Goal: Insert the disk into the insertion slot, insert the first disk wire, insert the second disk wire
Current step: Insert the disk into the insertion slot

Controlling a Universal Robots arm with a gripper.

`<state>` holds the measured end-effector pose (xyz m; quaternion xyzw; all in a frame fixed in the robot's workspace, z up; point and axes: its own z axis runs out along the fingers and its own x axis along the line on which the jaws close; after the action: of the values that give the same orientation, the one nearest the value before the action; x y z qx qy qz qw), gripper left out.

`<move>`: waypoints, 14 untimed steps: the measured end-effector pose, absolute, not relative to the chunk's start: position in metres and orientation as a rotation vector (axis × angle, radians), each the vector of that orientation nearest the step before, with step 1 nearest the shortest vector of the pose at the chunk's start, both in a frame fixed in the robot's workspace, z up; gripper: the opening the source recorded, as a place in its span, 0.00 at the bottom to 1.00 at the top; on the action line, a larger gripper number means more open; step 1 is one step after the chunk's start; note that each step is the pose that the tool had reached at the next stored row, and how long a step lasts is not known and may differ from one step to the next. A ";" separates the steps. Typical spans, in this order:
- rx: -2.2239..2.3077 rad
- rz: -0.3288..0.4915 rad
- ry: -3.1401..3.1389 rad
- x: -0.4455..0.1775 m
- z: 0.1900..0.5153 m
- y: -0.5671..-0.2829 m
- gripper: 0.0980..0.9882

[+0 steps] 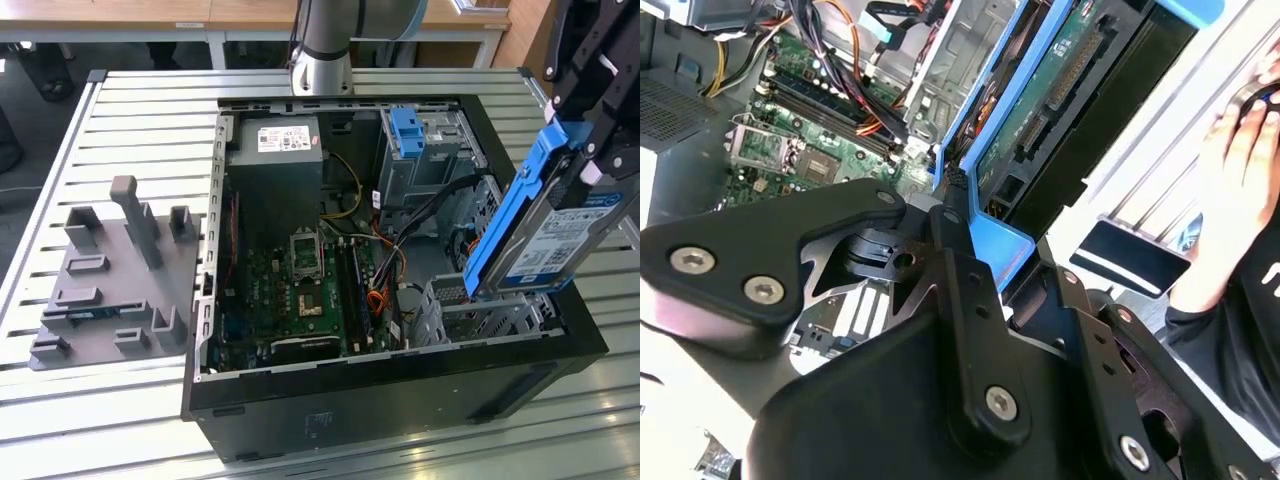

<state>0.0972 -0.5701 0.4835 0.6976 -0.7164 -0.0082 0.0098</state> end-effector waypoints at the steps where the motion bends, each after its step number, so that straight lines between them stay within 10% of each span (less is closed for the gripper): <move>1: 2.178 -0.025 -2.237 0.096 0.483 -0.569 0.30; 14: 2.179 -0.024 -2.237 0.092 0.473 -0.563 0.30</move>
<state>0.0921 -0.5631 0.4733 0.6976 -0.7164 -0.0077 0.0093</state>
